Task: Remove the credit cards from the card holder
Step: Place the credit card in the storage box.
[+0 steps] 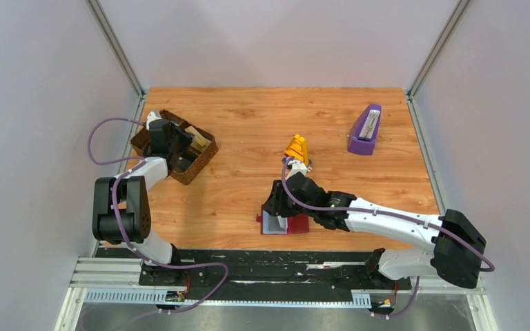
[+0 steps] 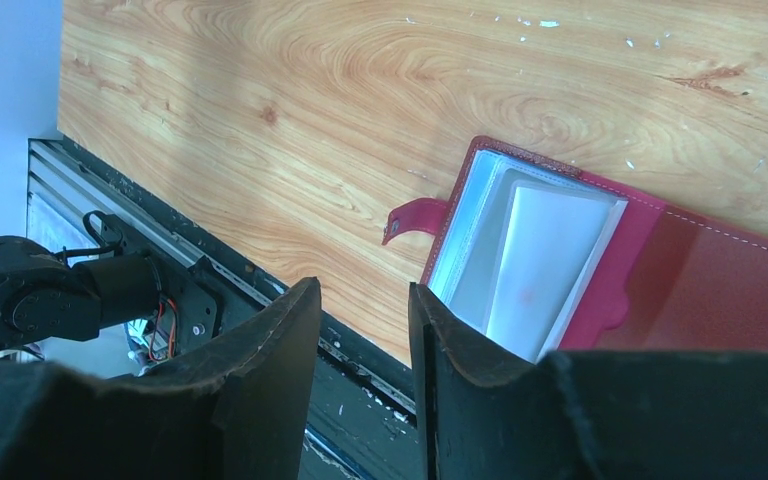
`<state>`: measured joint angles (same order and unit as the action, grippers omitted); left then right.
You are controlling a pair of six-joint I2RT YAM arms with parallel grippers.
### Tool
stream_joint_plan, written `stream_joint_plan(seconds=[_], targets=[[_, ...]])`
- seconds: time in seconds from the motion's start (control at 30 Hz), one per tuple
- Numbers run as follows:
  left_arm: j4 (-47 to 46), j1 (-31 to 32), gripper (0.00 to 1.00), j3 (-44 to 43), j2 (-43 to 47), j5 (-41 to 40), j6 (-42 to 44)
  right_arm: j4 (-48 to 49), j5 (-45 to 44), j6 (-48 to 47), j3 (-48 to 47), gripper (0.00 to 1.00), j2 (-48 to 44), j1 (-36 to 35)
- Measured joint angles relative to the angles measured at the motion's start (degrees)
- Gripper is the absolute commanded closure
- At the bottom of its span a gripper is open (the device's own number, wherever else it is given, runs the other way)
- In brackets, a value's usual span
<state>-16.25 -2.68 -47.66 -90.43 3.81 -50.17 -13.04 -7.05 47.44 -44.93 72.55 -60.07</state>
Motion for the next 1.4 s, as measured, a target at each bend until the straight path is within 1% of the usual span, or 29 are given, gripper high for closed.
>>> stream_joint_plan(seconds=[0.3,0.63,0.97,1.23,1.4], targets=[[0.7,0.0,0.93,0.0,-0.1,0.0,-0.8,0.0,0.0,0.0,0.4,0.60,-0.6,0.3],[1.9,0.0,0.83,-0.1,-2.4,0.3,-1.2,0.0,-0.4,0.0,1.1,0.59,-2.4,0.5],[3.3,0.0,0.73,-0.8,-2.5,0.4,-1.1,0.0,-0.5,-0.2,1.1,0.58,-2.9,1.0],[5.1,0.0,0.70,-1.5,-2.5,0.4,-0.9,0.0,-0.5,-0.6,1.1,0.58,-2.9,1.1],[5.2,0.0,0.69,-2.0,-2.6,0.7,-0.9,0.0,-0.5,-0.7,1.1,0.58,-2.9,1.1]])
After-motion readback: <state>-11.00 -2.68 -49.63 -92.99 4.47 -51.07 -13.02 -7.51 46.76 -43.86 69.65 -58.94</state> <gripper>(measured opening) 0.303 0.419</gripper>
